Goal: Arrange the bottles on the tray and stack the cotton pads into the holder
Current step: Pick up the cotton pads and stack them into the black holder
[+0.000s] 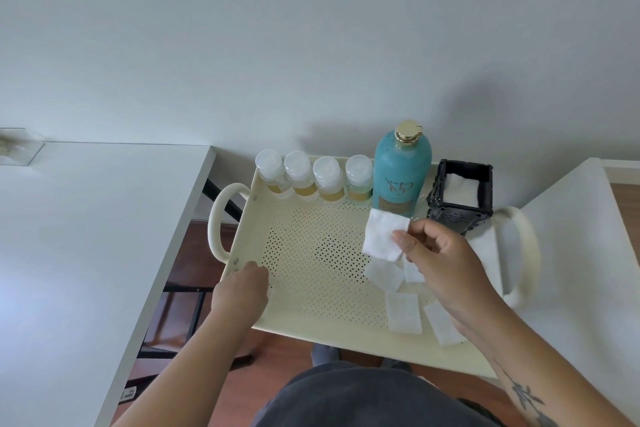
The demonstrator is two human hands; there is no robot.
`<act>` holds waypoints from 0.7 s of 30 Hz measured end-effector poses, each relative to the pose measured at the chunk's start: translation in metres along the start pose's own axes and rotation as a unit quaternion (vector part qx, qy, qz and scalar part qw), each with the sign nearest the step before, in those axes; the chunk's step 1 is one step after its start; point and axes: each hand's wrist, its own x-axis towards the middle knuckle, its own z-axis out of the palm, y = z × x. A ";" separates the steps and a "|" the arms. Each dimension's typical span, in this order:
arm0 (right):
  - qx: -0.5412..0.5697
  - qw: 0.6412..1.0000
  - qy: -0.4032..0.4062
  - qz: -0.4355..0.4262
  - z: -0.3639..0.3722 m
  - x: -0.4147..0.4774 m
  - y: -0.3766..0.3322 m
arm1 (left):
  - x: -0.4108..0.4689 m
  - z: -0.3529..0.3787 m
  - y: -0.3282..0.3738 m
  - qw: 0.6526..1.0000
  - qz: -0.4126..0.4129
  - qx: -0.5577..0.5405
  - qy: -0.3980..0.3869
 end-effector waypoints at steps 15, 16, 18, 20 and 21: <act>-0.006 1.000 -0.024 0.007 0.001 -0.001 0.009 | -0.001 -0.009 0.005 0.995 0.031 -0.071 0.055; -0.005 1.000 -0.018 0.004 -0.002 0.000 0.008 | -0.002 -0.011 0.007 0.990 0.045 -0.112 0.074; -0.019 1.000 -0.001 -0.012 -0.007 0.003 0.005 | -0.004 -0.019 0.017 0.971 0.068 -0.215 0.082; -0.040 0.999 0.015 -0.031 -0.014 0.006 0.000 | -0.008 -0.029 0.033 0.935 0.087 -0.337 0.065; -0.046 0.998 0.020 -0.040 -0.017 0.008 -0.002 | -0.009 -0.033 0.042 0.913 0.096 -0.392 0.054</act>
